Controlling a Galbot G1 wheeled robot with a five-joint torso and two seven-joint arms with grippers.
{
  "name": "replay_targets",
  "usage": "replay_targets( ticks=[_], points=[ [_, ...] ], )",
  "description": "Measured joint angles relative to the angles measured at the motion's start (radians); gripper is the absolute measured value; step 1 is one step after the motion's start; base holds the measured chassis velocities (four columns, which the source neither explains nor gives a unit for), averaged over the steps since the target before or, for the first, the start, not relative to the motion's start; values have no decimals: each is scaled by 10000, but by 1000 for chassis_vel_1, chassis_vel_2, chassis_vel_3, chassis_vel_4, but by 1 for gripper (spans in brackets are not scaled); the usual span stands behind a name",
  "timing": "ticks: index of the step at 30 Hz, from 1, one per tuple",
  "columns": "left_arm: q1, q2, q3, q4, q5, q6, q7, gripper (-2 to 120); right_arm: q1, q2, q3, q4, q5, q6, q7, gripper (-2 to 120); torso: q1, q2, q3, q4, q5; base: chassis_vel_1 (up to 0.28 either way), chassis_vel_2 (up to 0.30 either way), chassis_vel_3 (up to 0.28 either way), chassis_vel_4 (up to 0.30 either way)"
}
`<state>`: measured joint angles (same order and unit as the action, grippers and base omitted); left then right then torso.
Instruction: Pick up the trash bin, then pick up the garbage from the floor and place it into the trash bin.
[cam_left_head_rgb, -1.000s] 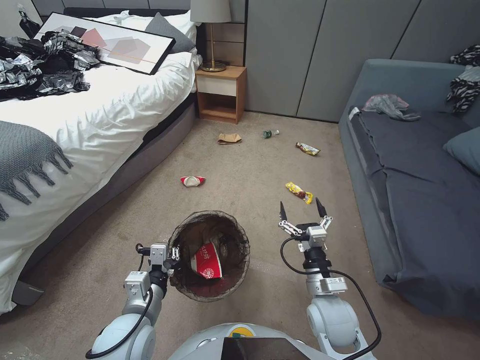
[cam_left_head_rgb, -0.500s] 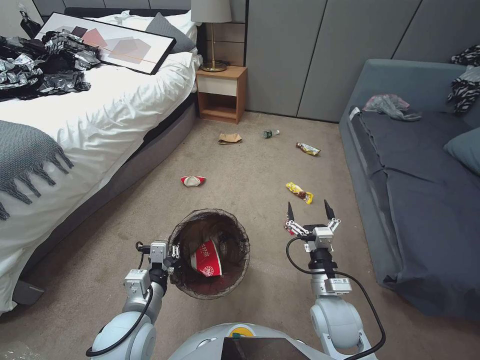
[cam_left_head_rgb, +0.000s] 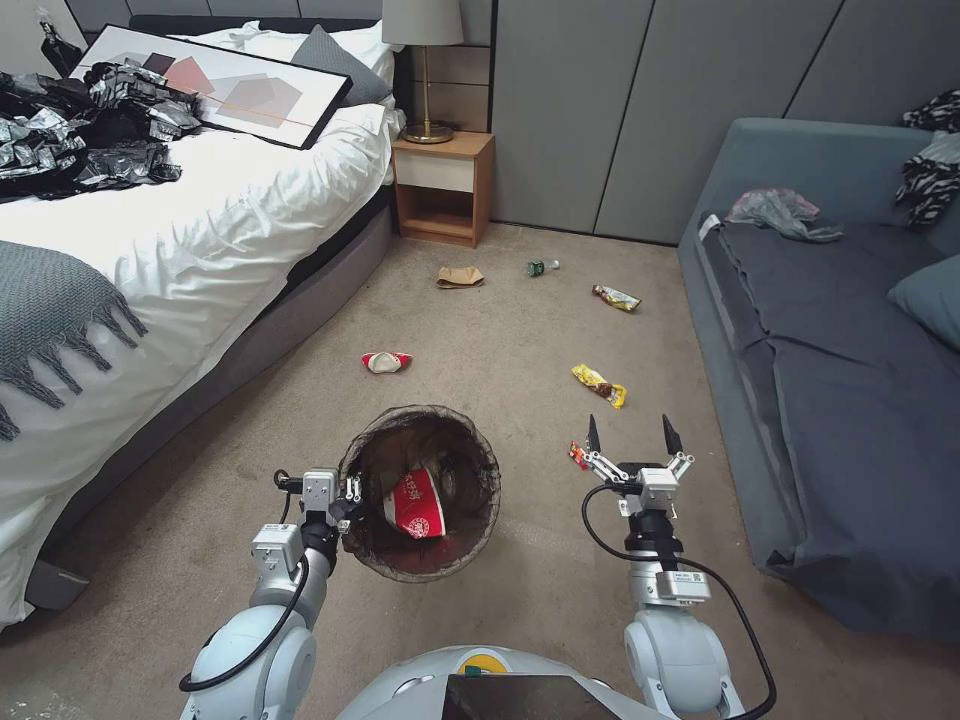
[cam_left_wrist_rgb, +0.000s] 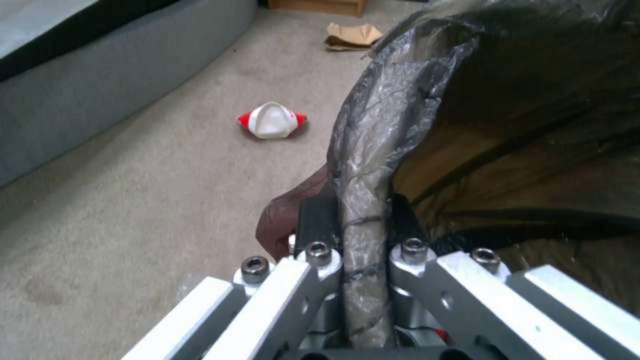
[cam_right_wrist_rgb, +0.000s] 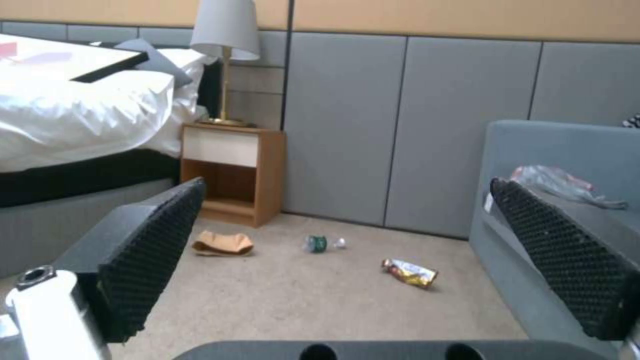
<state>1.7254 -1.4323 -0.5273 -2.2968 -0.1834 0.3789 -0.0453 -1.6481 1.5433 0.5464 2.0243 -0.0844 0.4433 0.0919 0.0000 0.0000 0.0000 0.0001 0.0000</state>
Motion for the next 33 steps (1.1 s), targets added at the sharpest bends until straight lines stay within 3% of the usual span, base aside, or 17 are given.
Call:
replay_targets(
  ticks=[33],
  points=[
    [-141,-22,242,40,-245,-142,43,2,-278,309,484,-174,-81,589,-139,100,0,0,0,0,0,0,0,0,0]
  ],
)
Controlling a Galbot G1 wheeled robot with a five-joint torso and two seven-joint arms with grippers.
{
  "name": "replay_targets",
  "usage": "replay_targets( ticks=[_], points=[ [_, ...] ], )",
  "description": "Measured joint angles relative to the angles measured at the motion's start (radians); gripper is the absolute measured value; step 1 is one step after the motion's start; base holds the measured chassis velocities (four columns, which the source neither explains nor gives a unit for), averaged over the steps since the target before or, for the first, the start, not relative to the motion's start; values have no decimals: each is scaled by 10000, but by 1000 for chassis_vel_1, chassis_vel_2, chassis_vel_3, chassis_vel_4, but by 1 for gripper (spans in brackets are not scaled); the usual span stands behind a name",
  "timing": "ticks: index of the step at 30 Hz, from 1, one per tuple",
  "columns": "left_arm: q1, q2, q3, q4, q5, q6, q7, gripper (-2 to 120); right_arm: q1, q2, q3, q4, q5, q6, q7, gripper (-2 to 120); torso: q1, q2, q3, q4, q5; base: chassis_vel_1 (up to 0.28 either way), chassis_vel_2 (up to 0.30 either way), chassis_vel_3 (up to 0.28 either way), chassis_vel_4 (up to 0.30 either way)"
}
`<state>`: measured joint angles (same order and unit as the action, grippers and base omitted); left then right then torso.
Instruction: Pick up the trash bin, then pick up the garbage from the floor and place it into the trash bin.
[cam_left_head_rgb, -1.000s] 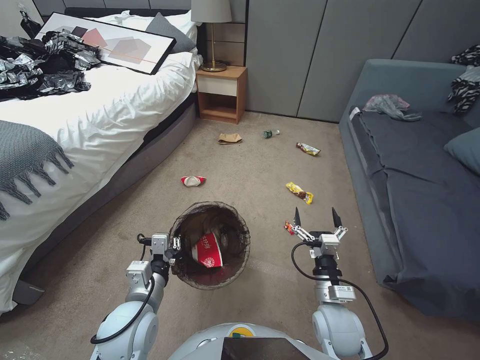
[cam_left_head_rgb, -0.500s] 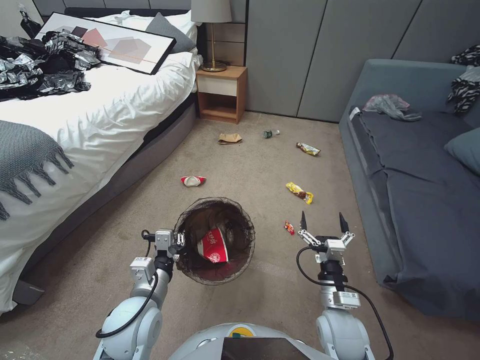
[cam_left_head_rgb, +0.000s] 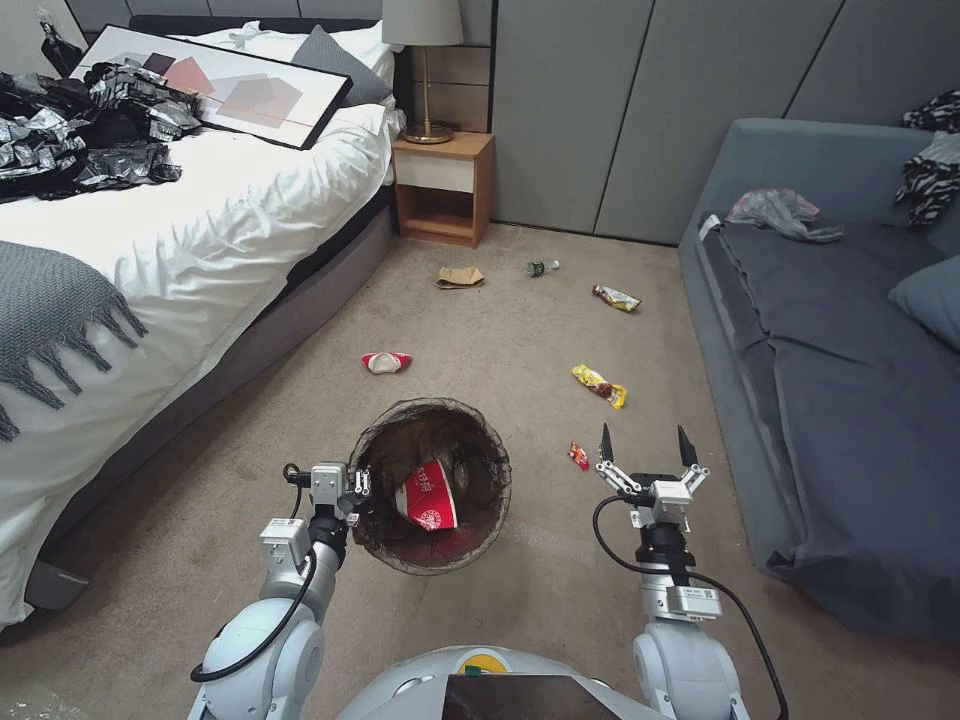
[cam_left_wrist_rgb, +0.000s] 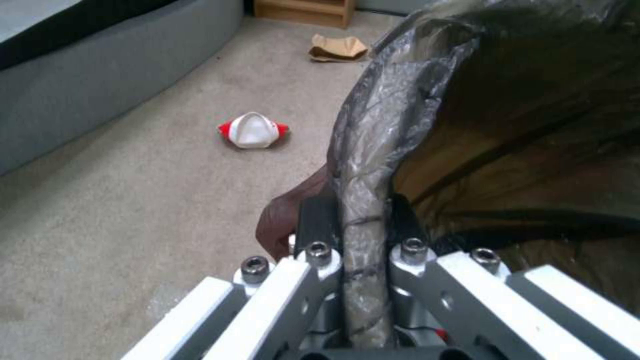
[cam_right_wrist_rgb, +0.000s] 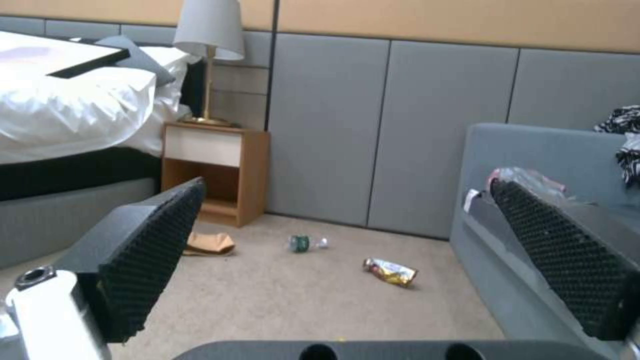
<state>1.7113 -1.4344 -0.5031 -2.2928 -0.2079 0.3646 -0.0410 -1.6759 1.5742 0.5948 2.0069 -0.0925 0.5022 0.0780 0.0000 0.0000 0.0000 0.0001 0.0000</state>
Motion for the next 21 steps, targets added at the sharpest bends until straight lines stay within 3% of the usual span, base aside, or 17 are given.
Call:
replay_targets(
  ticks=[21],
  points=[
    [-66,-27,-27,72,-3,-6,-21,2,112,25,12,-91,55,35,-56,100,0,0,1,-1,-1,-96,93,97,-94]
  ],
)
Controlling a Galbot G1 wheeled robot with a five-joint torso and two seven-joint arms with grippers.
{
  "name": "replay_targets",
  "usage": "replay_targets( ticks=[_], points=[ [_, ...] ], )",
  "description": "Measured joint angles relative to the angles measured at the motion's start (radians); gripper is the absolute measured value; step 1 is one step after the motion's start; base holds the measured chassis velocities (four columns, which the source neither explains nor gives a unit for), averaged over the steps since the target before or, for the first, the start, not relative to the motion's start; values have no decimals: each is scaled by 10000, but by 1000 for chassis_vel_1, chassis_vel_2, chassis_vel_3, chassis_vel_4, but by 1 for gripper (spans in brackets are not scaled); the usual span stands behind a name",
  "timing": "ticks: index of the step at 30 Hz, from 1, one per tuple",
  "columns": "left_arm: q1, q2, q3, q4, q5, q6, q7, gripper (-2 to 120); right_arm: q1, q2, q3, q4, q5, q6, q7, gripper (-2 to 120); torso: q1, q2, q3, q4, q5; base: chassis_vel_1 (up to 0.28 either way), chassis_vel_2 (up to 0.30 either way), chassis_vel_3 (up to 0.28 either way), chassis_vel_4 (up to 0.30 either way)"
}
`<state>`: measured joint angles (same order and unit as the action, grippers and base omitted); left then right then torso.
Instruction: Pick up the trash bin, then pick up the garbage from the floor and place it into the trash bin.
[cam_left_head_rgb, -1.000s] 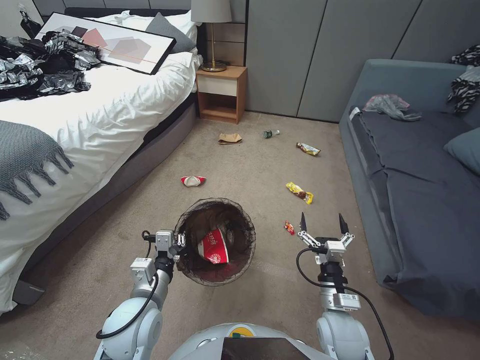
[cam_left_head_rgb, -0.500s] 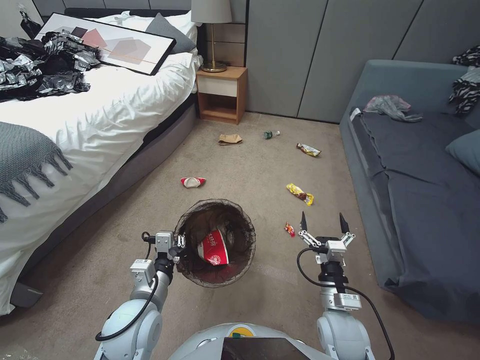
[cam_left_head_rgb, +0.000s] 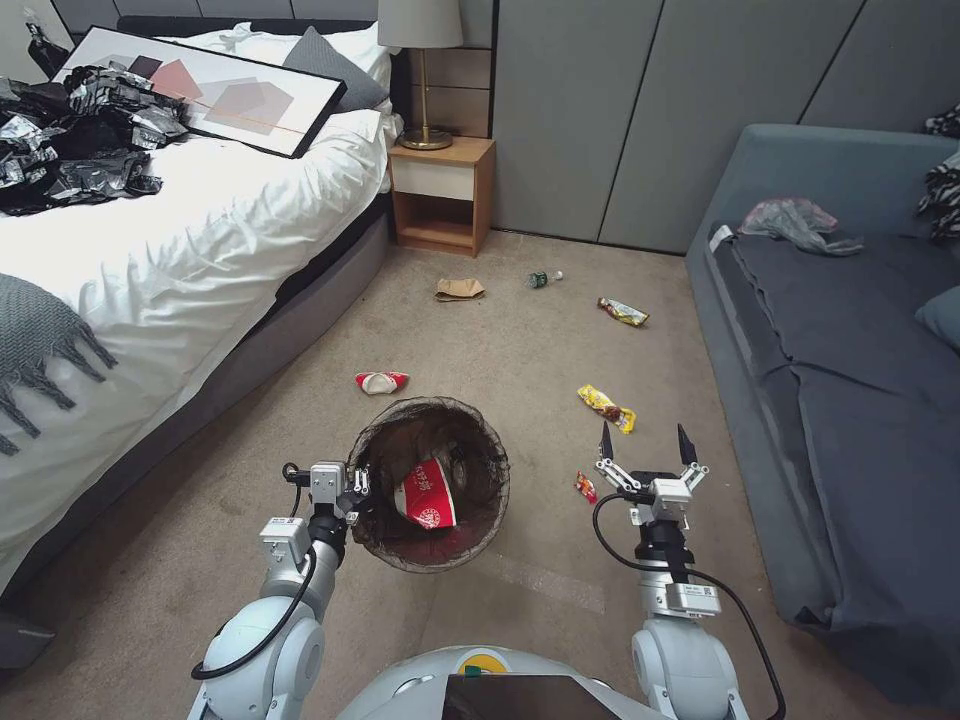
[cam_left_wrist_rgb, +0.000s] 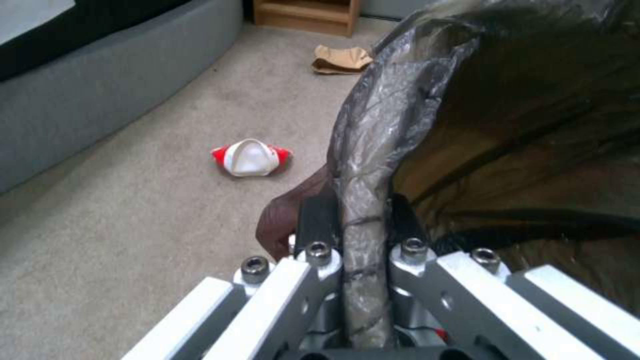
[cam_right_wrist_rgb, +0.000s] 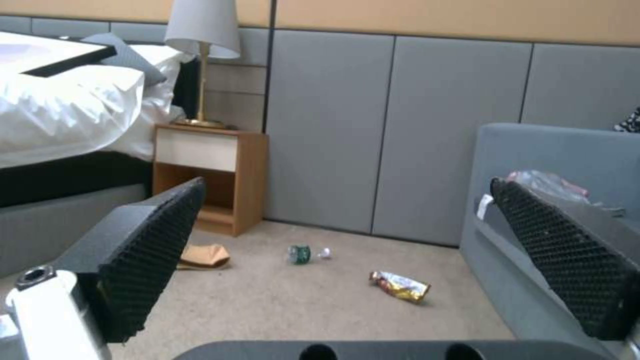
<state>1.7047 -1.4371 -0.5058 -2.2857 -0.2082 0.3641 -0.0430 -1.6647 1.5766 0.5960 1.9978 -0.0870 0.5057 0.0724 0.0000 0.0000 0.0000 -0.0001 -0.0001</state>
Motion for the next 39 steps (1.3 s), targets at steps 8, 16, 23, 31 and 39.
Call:
replay_targets(
  ticks=[8,16,23,31,39],
  points=[
    [4,-4,-5,7,0,-2,-14,2,-4,4,10,-39,5,82,-18,100,0,0,0,1,0,-64,78,72,-76],
    [12,-8,-35,7,-6,-2,-23,2,158,-101,119,-271,-718,647,71,100,1,0,1,3,1,-54,48,55,-61],
    [-4,-13,-29,2,-6,-1,-22,2,160,-502,44,-214,-1159,296,317,100,-1,0,-1,0,2,0,0,0,0],
    [41,-13,-34,-31,-2,9,-23,2,-67,-1277,-429,562,185,-2261,22,100,-1,0,-1,1,2,0,0,0,0],
    [82,-5,-48,-40,-6,11,-22,2,154,-2126,-660,714,1483,-5682,-135,100,-1,0,-1,2,1,0,0,0,0]
  ],
)
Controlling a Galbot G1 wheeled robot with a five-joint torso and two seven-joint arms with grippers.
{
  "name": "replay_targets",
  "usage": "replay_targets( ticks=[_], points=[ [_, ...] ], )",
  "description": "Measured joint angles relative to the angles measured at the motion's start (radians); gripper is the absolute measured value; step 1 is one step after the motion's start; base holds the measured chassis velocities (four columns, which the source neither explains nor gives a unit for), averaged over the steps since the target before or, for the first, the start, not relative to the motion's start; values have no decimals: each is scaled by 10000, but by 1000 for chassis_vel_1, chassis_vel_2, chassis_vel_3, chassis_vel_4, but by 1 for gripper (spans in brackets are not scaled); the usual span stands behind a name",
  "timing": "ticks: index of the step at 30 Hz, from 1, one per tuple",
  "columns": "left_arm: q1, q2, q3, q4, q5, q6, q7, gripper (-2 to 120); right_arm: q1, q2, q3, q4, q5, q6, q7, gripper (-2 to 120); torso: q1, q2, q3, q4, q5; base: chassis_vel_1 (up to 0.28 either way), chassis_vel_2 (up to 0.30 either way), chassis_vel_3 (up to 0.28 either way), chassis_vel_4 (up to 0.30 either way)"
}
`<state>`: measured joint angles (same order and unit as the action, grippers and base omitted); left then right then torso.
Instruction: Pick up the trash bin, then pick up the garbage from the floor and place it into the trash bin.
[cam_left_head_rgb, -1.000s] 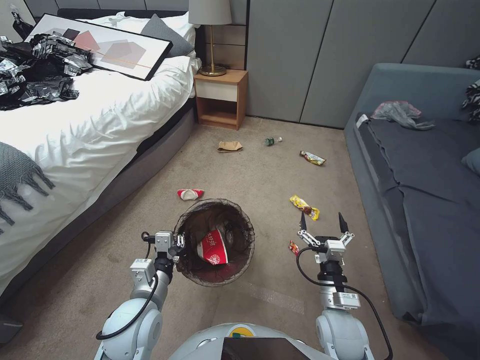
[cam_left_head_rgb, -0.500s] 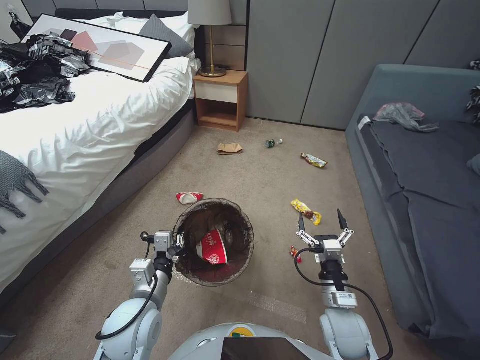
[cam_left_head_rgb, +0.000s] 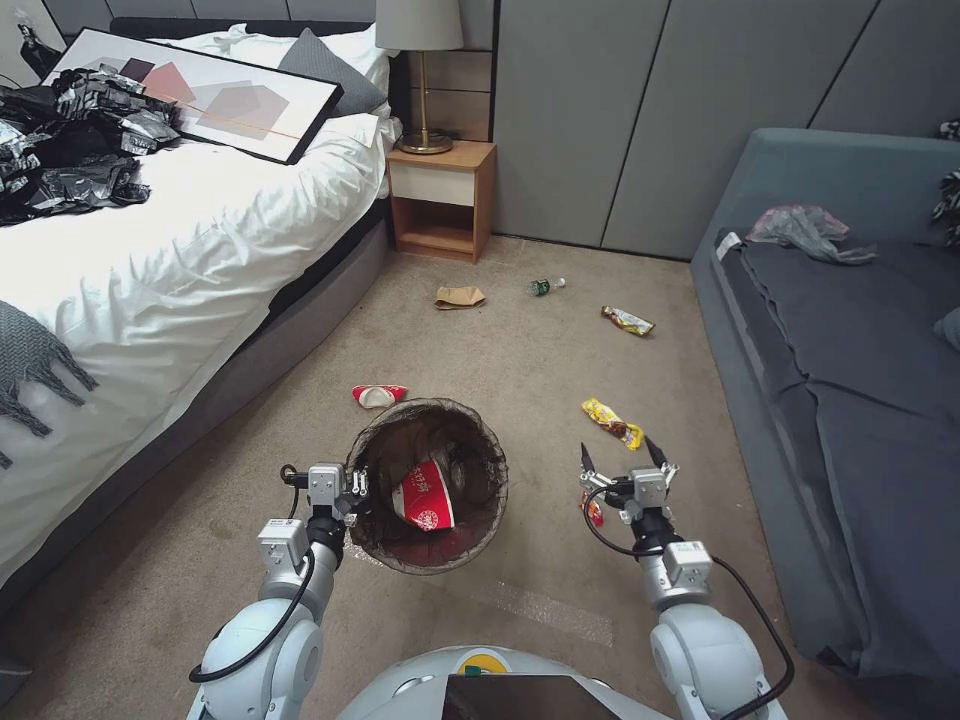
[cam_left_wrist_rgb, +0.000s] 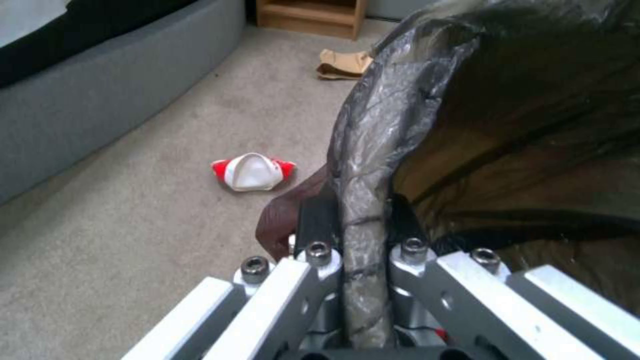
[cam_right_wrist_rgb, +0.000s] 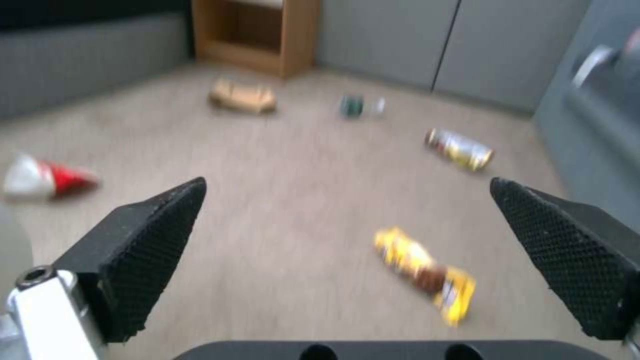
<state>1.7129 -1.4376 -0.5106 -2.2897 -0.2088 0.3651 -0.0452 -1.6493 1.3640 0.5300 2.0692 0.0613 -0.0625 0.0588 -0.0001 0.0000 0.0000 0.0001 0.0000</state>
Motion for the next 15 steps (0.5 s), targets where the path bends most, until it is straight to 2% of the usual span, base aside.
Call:
replay_targets(
  ticks=[5,15],
  points=[
    [-4,13,20,11,0,6,1,2,499,-342,-240,-769,174,-963,-197,100,0,0,0,-1,0,0,0,0,0],
    [1,29,-25,37,3,44,-1,2,1868,-727,-542,-2327,528,-2149,-440,100,0,0,1,0,1,0,0,0,0]
  ],
)
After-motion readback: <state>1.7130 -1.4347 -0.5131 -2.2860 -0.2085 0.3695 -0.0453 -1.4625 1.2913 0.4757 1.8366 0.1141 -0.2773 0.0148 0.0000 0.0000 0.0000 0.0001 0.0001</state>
